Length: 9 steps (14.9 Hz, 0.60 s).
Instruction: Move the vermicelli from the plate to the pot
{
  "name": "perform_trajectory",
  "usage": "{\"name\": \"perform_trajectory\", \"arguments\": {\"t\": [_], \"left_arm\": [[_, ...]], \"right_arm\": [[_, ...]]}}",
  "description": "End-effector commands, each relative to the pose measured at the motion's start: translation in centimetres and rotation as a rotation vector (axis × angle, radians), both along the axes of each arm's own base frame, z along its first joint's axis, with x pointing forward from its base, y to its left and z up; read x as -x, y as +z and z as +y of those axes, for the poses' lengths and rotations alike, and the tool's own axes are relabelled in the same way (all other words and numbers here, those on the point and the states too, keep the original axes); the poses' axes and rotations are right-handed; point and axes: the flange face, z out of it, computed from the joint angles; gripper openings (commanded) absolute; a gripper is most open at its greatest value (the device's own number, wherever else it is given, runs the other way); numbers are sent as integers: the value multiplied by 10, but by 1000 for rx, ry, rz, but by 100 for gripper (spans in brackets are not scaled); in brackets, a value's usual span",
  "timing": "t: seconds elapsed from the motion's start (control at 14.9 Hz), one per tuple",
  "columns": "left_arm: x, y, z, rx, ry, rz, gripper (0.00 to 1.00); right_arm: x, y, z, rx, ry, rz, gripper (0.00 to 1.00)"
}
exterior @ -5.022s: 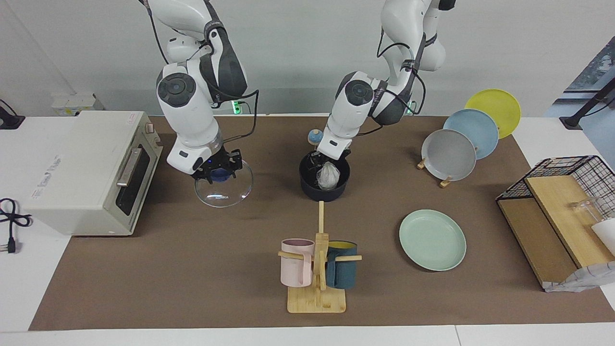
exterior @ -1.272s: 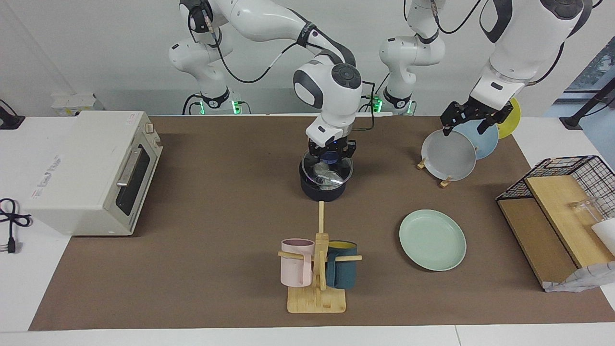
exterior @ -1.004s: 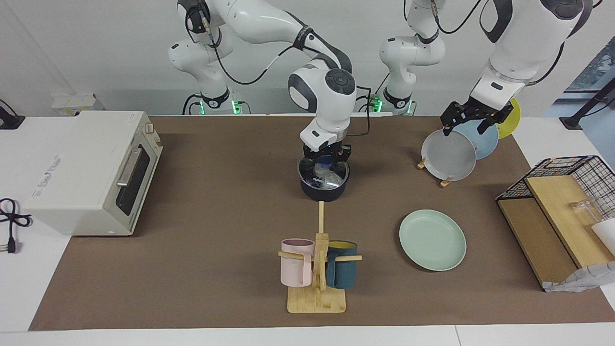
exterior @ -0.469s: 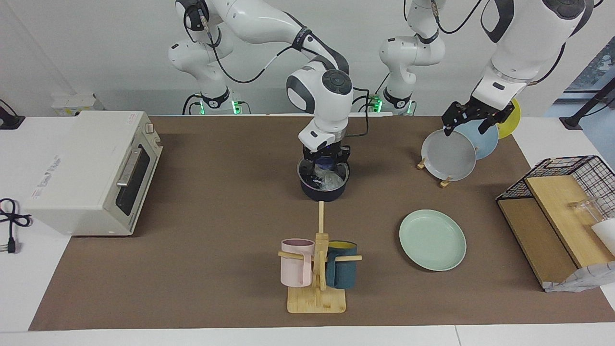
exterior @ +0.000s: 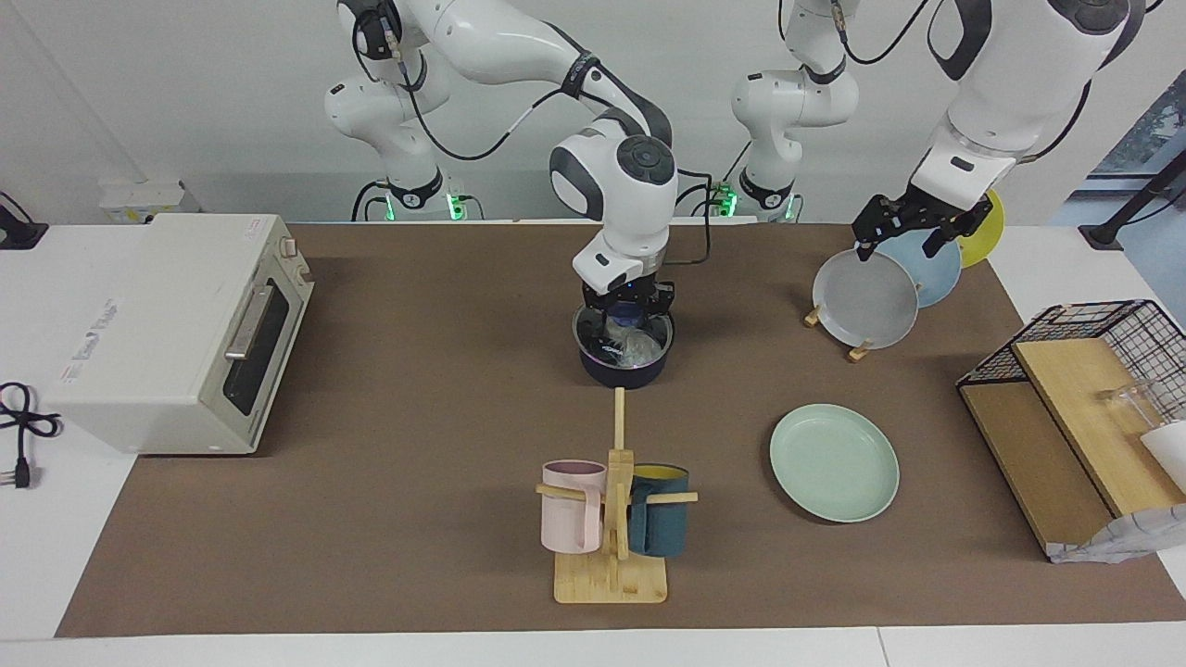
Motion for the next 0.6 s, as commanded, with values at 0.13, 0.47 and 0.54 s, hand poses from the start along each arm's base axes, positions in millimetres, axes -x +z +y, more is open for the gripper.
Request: {"name": "perform_trajectory", "arguments": {"t": [0.13,0.47,0.54], "left_arm": [[5,2,16,8,-31,-11,100],[3,2,21,8,-54,-15,100],[2,2,21,8,-54,-16,100]], "right_arm": [[0,5,-7,-54,-59,25,0],[2,3,-6,-51,-53,27,0],[2,2,-6,-50,-53,28,0]]}}
